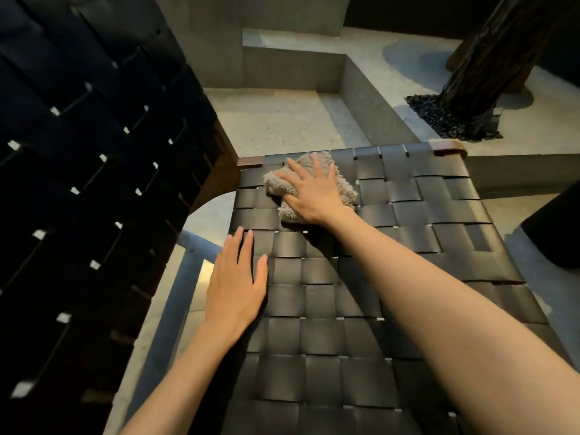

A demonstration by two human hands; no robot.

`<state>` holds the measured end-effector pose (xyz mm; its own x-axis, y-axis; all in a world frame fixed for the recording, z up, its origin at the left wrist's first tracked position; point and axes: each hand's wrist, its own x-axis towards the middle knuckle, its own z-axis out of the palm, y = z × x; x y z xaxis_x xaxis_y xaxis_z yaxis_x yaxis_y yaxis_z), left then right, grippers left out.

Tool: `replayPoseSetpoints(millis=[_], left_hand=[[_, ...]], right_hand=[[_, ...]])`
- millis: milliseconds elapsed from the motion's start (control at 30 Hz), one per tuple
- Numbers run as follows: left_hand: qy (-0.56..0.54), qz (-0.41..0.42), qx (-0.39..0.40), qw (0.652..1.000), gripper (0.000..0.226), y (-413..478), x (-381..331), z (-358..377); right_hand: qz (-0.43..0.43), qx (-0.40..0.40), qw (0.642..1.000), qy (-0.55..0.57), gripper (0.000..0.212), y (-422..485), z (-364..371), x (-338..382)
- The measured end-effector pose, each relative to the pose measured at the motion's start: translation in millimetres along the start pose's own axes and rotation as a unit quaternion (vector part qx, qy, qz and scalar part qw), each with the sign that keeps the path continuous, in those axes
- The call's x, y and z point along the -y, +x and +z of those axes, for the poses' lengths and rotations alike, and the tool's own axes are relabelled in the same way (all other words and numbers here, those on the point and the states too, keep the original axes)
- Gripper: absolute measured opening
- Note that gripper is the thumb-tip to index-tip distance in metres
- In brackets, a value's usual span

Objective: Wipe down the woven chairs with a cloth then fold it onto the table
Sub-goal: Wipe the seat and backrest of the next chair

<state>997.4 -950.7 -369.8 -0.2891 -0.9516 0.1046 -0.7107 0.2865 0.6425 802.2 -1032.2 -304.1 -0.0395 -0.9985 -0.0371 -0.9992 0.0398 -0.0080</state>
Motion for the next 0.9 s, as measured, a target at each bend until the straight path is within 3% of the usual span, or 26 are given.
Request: replayPoseSetpoints(millis=[200,367,500,900], left_hand=[[-0.045,0.009,-0.003,0.999,0.056,0.3,7.1,0.4],[-0.068,0.011,0.041,0.997,0.055,-1.5,8.8,-8.5],[-0.07,-0.028,0.085,0.993,0.055,-26.9,20.2,-18.1],[-0.059,-0.053,0.084,0.993,0.046,-137.8,20.7,-46.8]], right_hand=[[0.015,-0.021,1.0,-0.001,0.052,15.6,7.6,7.5],[-0.023,0.014,1.0,-0.014,0.053,-13.0,9.0,14.1],[-0.047,0.045,0.998,-0.012,0.053,-59.0,9.5,25.9],[-0.127,0.106,0.984,0.064,0.055,-253.0,5.7,90.4]])
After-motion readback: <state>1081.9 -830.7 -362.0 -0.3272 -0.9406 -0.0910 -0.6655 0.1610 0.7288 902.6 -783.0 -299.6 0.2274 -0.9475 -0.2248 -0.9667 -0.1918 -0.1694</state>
